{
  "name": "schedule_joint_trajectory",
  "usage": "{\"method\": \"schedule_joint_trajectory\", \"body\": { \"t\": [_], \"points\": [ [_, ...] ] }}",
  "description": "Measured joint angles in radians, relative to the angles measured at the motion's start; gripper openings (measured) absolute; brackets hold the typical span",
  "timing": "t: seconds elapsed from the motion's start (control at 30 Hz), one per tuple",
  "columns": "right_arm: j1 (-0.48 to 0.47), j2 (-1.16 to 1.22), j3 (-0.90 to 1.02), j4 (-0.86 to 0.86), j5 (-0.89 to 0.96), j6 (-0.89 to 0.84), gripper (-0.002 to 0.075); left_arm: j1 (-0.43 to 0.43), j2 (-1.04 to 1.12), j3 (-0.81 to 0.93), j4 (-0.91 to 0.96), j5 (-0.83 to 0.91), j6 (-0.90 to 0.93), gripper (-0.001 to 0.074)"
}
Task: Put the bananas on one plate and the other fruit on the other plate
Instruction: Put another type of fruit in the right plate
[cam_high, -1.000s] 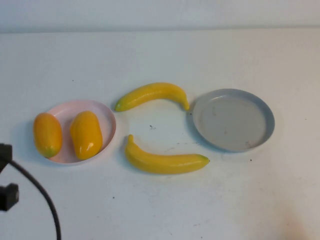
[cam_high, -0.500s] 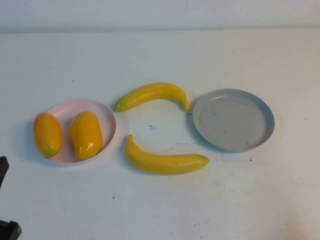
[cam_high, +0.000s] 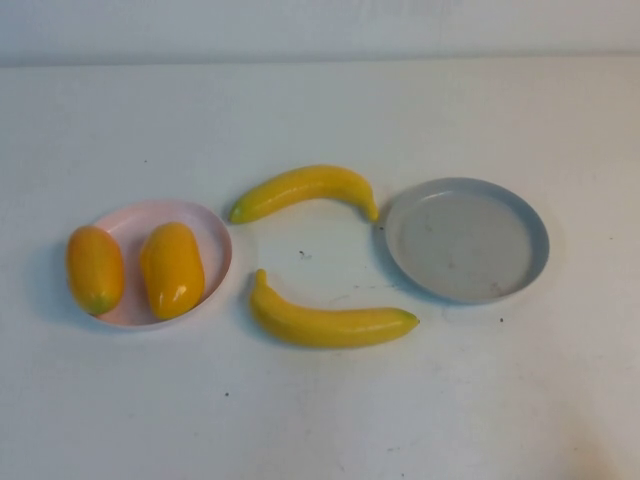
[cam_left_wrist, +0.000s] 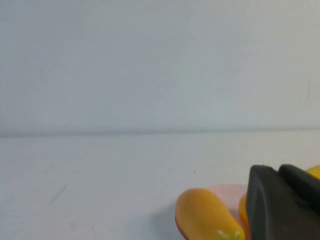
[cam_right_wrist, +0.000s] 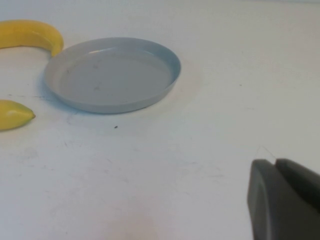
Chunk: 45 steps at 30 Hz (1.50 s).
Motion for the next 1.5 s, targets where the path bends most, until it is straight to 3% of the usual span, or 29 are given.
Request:
{"method": "schedule_joint_trajectory", "body": {
  "t": [0.53, 1.5],
  "points": [
    [0.000, 0.000, 0.000, 0.000, 0.000, 0.000, -0.0016, 0.019, -0.002, 0.009, 0.000, 0.409, -0.030, 0.0002],
    [0.000, 0.000, 0.000, 0.000, 0.000, 0.000, -0.0017, 0.019, -0.002, 0.009, 0.000, 0.413, -0.035, 0.0002]
  ]
}}
